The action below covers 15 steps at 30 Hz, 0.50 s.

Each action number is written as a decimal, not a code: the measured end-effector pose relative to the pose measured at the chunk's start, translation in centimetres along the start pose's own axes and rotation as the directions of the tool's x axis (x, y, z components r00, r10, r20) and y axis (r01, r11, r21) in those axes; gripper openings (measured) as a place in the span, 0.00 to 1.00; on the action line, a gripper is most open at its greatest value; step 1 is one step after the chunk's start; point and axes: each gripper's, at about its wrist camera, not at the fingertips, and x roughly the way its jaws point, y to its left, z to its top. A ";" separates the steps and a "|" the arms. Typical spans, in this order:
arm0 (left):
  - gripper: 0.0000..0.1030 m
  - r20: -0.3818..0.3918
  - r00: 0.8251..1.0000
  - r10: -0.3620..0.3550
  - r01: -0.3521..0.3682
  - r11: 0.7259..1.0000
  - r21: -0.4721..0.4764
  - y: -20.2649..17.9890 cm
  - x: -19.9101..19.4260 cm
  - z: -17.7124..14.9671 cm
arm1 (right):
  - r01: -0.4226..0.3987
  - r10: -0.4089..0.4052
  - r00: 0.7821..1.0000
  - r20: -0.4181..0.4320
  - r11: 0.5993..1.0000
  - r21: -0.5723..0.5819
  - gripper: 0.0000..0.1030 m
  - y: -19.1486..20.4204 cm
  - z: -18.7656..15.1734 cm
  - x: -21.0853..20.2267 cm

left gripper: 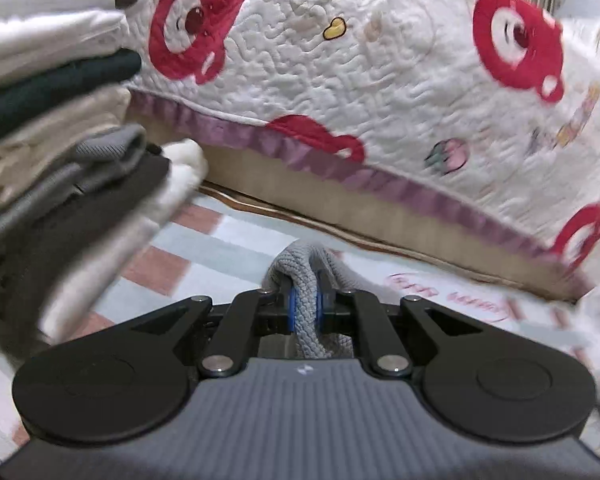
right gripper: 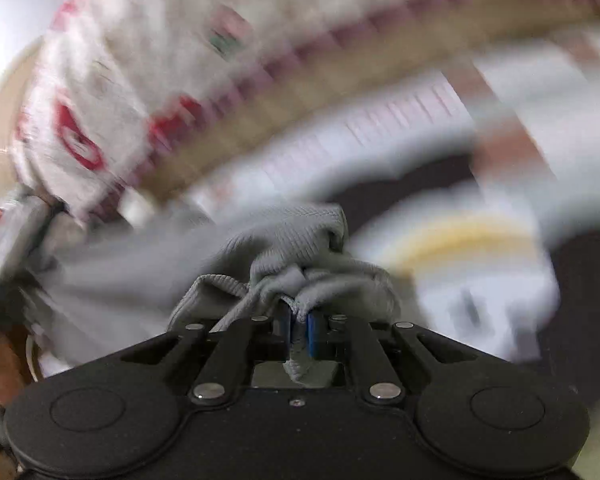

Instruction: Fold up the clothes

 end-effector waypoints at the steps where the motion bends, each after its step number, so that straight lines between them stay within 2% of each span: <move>1: 0.08 -0.004 1.000 0.018 -0.018 1.000 0.006 0.0 0.1 -0.1 | -0.046 0.046 0.998 0.042 0.999 -0.007 0.10 0.8 1.8 -0.1; 2: 0.08 -0.017 0.999 0.029 -0.029 0.999 -0.018 0.4 0.4 0.0 | -0.080 0.080 0.994 0.071 0.997 -0.005 0.10 1.4 3.6 0.2; 3: 0.08 -0.033 0.998 0.062 -0.063 0.997 -0.031 0.9 0.9 0.0 | -0.059 0.059 0.996 0.069 0.998 0.001 0.12 1.7 5.1 1.0; 4: 0.08 -0.053 0.994 0.098 -0.101 0.994 -0.040 1.3 1.3 -0.1 | -0.018 0.017 0.998 0.057 1.000 0.008 0.17 1.9 6.5 1.9; 5: 0.08 -0.089 0.985 0.150 -0.153 0.988 -0.027 1.5 2.0 -0.4 | 0.064 -0.064 0.997 0.037 0.998 0.006 0.35 1.8 7.6 3.0; 6: 0.08 -0.122 0.973 0.195 -0.198 0.980 -0.015 1.9 2.6 -0.7 | 0.124 -0.124 0.992 0.022 0.992 -0.007 0.37 1.5 8.0 3.8; 7: 0.08 -0.153 0.966 0.207 -0.213 0.977 -0.024 2.3 3.2 -1.0 | 0.166 -0.166 0.986 0.013 0.986 -0.023 0.36 1.3 8.1 4.4; 9: 0.08 -0.209 0.960 0.185 -0.206 0.975 -0.079 3.5 4.1 -1.5 | 0.249 -0.249 0.968 -0.005 0.967 -0.057 0.36 0.7 8.5 5.6; 12: 0.08 -0.205 0.963 0.172 -0.196 0.975 -0.102 3.9 4.1 -1.4 | 0.187 -0.190 0.982 -0.004 0.972 -0.144 0.37 1.6 6.4 4.3; 15: 0.08 -0.194 0.968 0.161 -0.185 0.976 -0.112 3.8 4.1 -1.2 | 0.101 -0.115 0.993 -0.039 0.960 -0.262 0.47 3.1 3.2 3.5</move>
